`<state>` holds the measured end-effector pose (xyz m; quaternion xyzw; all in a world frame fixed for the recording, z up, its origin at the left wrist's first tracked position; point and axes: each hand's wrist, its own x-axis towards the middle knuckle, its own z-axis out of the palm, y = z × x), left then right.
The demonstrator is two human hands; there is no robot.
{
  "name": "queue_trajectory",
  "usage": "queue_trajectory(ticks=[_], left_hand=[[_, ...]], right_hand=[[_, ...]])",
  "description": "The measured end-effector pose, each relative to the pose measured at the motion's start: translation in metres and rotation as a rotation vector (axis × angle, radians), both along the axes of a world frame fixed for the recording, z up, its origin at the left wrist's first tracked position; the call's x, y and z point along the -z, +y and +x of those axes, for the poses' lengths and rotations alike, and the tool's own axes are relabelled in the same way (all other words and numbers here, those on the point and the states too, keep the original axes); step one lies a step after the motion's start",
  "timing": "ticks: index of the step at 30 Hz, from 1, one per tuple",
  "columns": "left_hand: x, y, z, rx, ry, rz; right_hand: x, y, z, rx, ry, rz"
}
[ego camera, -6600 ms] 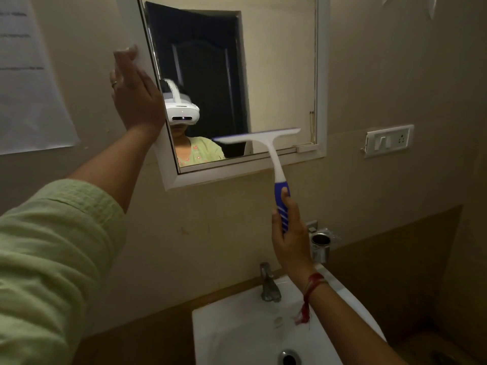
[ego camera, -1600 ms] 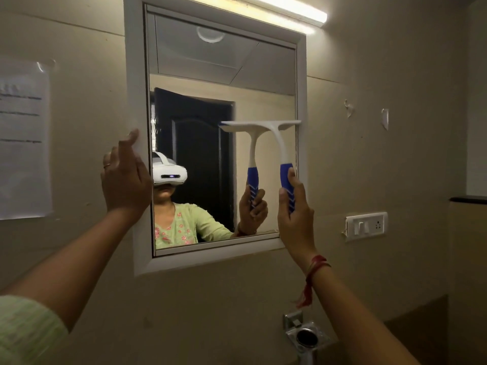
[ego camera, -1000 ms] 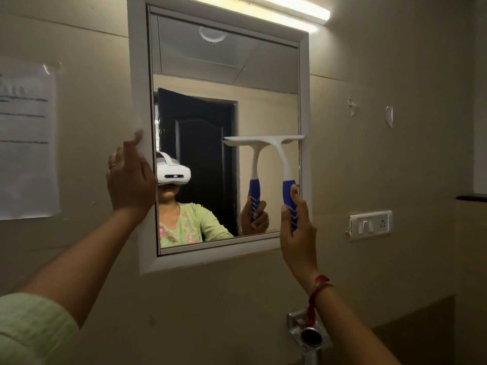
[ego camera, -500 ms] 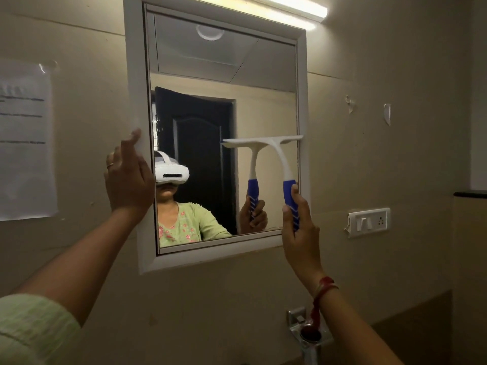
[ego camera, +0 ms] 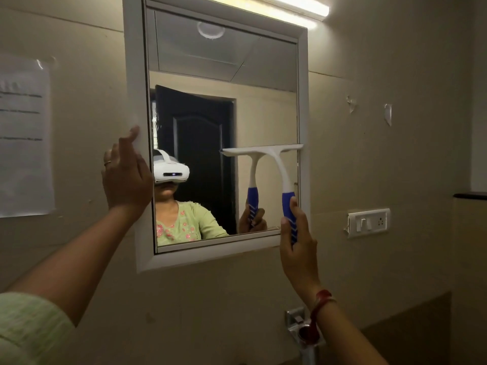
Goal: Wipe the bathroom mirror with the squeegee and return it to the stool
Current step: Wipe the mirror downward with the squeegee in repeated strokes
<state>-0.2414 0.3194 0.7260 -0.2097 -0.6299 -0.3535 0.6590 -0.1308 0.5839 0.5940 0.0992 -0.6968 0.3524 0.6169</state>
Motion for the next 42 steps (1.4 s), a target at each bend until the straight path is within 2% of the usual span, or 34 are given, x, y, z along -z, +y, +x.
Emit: queue_trajectory(ticks=[7,14,22,29,37,42], left_hand=[[0.000,-0.001,-0.001,-0.007,0.002,-0.009],[0.000,0.000,-0.002,-0.009,0.000,-0.009],[0.000,0.000,-0.001,-0.009,-0.003,-0.015],[-0.001,0.000,0.000,0.011,-0.005,-0.014],[0.001,0.001,-0.002,-0.003,0.015,-0.009],[0.000,0.001,-0.002,-0.011,0.021,-0.007]], right_hand=[[-0.044,-0.003,-0.002,0.007,0.050,-0.036],[0.023,-0.002,0.008,-0.034,-0.032,-0.005],[-0.013,-0.004,0.006,-0.022,0.008,-0.016],[0.044,-0.011,0.010,-0.091,-0.051,-0.058],[0.005,-0.023,0.010,-0.119,-0.016,-0.088],[0.045,-0.016,0.016,-0.119,-0.041,-0.090]])
